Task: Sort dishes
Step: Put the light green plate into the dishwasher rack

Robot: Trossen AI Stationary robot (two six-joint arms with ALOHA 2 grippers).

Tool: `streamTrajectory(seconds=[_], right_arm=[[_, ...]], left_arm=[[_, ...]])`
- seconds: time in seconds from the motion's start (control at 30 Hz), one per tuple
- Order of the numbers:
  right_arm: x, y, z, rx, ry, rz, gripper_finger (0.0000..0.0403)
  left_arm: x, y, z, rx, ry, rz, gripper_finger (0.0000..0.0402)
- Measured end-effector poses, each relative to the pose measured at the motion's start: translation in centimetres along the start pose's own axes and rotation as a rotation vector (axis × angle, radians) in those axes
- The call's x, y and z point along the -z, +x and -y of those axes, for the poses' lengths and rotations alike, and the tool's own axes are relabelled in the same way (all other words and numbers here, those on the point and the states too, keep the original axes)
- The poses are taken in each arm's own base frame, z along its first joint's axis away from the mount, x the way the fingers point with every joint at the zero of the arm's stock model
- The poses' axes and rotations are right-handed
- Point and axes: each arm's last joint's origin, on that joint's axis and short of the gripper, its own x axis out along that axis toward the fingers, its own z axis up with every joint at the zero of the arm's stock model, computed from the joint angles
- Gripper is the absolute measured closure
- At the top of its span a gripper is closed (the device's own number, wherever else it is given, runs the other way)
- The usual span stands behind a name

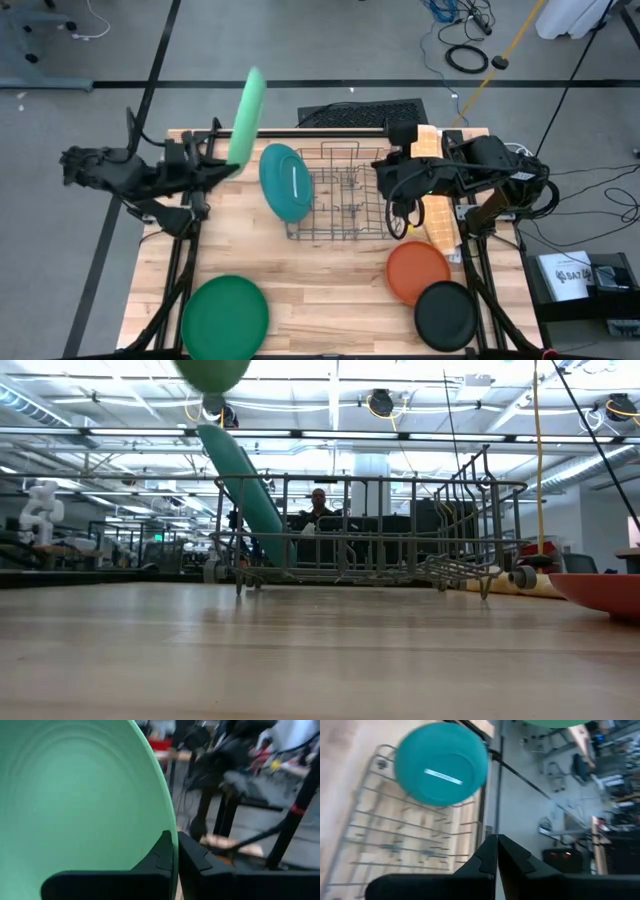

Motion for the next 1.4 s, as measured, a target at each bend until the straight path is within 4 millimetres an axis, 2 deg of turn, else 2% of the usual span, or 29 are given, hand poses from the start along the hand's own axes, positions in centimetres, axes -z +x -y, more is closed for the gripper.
streamTrajectory(seconds=[0.13,0.27,0.37,0.47,0.6,0.7,0.97,1.4], right_arm=[[-0.4,0.0,0.3,0.055,0.009,0.020,0.0399],[-0.8,0.0,0.6,0.101,0.026,0.045,0.0399],[-0.9,-0.1,0.7,0.125,0.028,0.049,0.0399],[-0.9,-0.1,0.7,0.124,0.029,0.050,0.0399],[-0.9,-0.1,0.7,0.123,0.028,0.049,0.0399],[-0.9,-0.1,0.7,0.122,0.028,0.050,0.0399],[-1.0,-0.1,0.7,0.124,0.038,0.059,0.0399],[-1.0,-0.1,0.7,0.121,0.040,0.061,0.0399]], left_arm=[[1.4,3.0,2.1,0.056,0.017,0.079,0.0391],[4.7,6.4,3.5,0.099,-0.043,0.146,0.0391],[8.0,8.3,3.9,0.113,-0.121,0.209,0.0391],[11.3,9.6,3.5,0.114,-0.214,0.256,0.0391],[14.1,10.3,2.9,0.133,-0.331,0.341,0.0391],[16.0,10.9,3.0,0.129,-0.371,0.336,0.0391],[19.2,13.0,3.6,0.018,-0.445,0.266,0.0391],[21.7,14.7,3.9,-0.075,-0.476,0.260,0.0391]])
